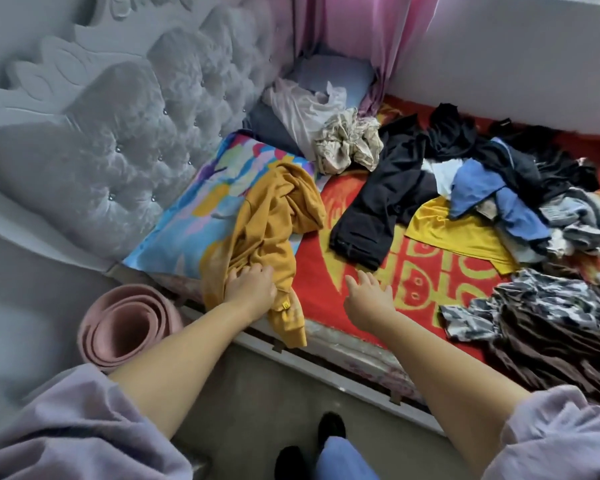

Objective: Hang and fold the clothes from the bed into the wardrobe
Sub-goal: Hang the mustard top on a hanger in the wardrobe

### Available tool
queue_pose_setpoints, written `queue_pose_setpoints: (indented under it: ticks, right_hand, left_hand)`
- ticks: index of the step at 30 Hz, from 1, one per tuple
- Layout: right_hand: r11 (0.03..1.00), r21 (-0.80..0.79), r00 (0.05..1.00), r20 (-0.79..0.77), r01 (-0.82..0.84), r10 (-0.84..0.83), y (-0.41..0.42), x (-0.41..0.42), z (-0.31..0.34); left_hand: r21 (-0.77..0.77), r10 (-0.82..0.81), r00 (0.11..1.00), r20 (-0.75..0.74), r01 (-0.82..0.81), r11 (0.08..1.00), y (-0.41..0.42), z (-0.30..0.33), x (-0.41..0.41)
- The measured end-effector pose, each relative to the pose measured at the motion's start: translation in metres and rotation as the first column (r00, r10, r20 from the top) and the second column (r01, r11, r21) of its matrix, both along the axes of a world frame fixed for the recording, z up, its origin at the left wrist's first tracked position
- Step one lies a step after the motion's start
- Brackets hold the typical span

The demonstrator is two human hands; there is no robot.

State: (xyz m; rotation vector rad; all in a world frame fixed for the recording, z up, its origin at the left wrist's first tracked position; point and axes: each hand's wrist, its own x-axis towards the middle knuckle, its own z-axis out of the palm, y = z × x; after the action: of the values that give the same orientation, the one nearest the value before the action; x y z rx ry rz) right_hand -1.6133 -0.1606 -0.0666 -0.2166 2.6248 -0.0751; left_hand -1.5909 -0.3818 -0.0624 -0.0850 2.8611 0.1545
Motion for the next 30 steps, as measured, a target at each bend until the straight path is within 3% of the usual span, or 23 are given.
queue_pose_setpoints:
  ticks: [11, 19, 23, 27, 30]
  right_hand:
    - [0.998, -0.013, 0.995, 0.075, -0.069, 0.070, -0.047, -0.198, -0.052]
    - [0.997, -0.072, 0.993, 0.114, -0.019, 0.027, -0.111, -0.322, -0.103]
    - [0.990, -0.101, 0.987, 0.137, 0.101, -0.087, -0.141, -0.382, -0.140]
    - [0.958, -0.166, 0.972, 0.052, 0.235, -0.230, -0.168, -0.431, -0.182]
    - [0.891, -0.236, 0.917, 0.006, 0.389, -0.399, -0.184, -0.459, -0.213]
  left_hand:
    - [0.047, 0.086, 0.996, 0.039, -0.088, 0.995, -0.046, -0.044, -0.176]
    - [0.136, 0.111, 0.991, 0.072, -0.120, 0.983, -0.089, -0.102, -0.303]
    - [0.208, 0.142, 0.984, 0.105, -0.162, 0.965, -0.109, -0.149, -0.372]
    - [0.268, 0.204, 0.976, 0.072, -0.216, 0.939, -0.126, -0.191, -0.422]
    - [0.380, 0.284, 0.943, 0.174, -0.330, 0.864, -0.136, -0.228, -0.448]
